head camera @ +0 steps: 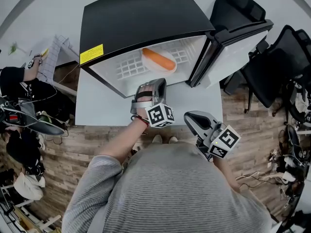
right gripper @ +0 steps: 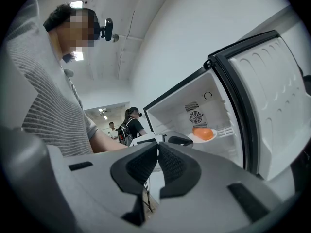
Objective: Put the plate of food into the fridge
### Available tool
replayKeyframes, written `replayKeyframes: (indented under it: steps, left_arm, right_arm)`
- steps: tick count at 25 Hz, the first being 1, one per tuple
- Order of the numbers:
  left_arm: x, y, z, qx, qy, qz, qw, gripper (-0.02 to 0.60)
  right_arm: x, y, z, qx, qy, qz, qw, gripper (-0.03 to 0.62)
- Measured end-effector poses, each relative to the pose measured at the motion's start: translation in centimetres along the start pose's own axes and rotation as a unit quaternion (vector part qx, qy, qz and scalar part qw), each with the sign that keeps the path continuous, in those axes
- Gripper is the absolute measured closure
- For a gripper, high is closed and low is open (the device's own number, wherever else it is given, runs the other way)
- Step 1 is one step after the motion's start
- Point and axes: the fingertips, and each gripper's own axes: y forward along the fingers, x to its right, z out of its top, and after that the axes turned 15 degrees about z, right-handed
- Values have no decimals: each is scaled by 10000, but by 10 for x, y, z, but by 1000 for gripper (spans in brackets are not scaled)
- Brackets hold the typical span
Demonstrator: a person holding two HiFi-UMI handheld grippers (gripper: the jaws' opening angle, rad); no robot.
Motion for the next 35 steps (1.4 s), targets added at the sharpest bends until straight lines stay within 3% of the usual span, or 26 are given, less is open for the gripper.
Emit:
replayKeyframes:
  steps: [6, 15, 18, 20, 35]
  left_arm:
    - [4, 4, 0, 187, 544, 263, 9980, 571]
    - [4, 6, 1, 206, 553, 210, 9980, 568]
    - [7, 7, 1, 220, 567, 113, 9981, 509]
    - [8, 10, 0, 188, 656, 94, 9976, 474]
    - [5, 33, -3, 125, 1328, 269, 9907, 462]
  right_arm:
    - [2, -4, -1, 45, 24, -35, 10000, 580]
    - [4, -5, 0, 59, 53, -37, 10000, 580]
    - [4, -4, 1, 59, 56, -26, 10000, 580]
    - [4, -4, 1, 57, 59, -23, 10000, 580]
    - [11, -6, 1, 73, 77, -96, 9999, 579]
